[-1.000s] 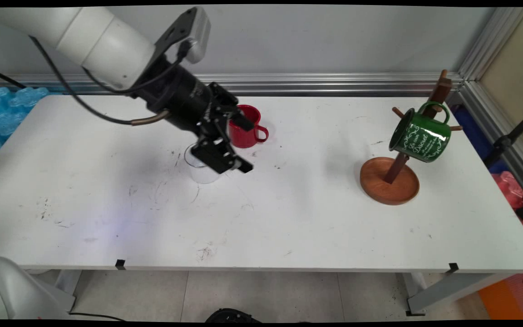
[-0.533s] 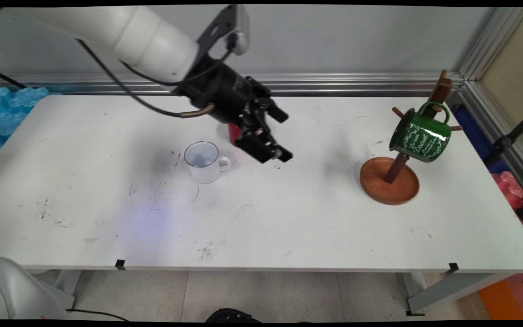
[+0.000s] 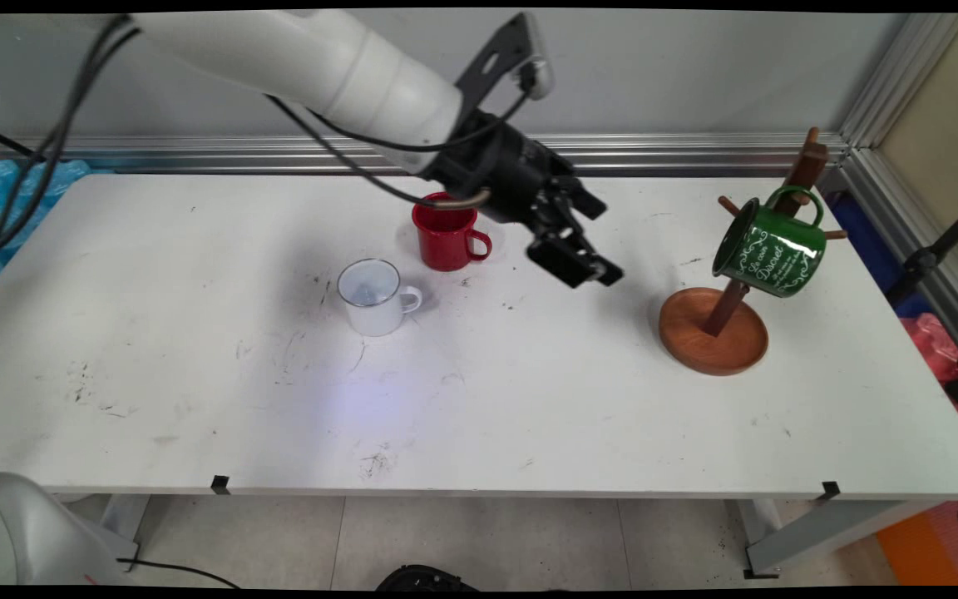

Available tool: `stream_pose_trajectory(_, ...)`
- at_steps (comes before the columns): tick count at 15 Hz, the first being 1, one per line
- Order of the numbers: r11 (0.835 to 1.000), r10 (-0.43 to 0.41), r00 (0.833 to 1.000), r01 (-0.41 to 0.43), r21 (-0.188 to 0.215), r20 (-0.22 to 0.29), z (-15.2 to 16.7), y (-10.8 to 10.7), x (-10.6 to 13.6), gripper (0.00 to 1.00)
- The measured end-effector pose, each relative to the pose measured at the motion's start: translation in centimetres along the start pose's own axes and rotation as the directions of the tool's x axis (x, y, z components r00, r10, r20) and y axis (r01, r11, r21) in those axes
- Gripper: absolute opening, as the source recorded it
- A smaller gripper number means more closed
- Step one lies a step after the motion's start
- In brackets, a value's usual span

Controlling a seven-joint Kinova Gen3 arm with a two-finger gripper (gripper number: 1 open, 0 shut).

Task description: Pick up the green mug from the rack

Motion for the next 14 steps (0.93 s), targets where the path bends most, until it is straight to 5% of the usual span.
stream_pose_trajectory(14, 0.983, -0.098, 0.991, 0.083, -0.163, -0.090, 8.4, -4.1, 0.8, 1.00)
